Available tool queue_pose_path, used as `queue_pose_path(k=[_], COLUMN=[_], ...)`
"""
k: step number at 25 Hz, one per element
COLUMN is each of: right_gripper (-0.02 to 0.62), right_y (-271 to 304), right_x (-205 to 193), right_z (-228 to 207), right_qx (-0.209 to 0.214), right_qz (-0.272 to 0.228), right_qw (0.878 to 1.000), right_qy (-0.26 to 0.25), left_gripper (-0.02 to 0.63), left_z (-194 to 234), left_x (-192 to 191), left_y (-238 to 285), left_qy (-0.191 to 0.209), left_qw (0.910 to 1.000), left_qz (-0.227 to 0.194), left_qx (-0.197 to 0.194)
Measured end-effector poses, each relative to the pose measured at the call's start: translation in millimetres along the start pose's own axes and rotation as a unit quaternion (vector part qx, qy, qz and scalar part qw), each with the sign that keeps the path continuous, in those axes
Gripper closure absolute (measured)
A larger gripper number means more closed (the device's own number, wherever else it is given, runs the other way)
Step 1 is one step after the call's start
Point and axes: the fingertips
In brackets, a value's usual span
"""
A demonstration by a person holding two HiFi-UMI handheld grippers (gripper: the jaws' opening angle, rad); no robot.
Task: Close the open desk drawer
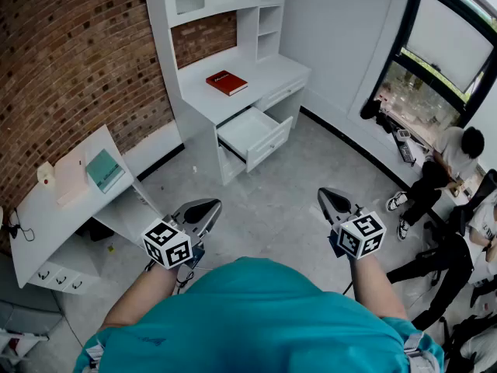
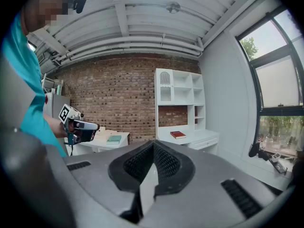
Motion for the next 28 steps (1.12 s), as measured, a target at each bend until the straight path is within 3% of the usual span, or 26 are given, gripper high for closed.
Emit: queue_pose_path(k=[17,28], right_gripper=[0.574,0.574], right_y=[-47,-79], right_x=[8,-8], right_z=[-36,-73], right_qx=[0.031,0.049], right_qz=[-0.003,0.007], right_qw=[0.999,0.999], right_qy=[-0.007,0.005], left_gripper=[0.591,0.591], left_z=[-60,-103], left_x=[-14,-42], left_y=[43,86], left_qy=[0.003,-0.015], left_qw=[0.9999,0.9998], left_qz=[-0.006,0.008], left_qx=[0.013,0.014])
Point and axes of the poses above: the fingertips, and each gripper's own axes: y forward along the fingers, z to its left, x out of its top, and after that the axes turned 10 degrees about -z, right-handed
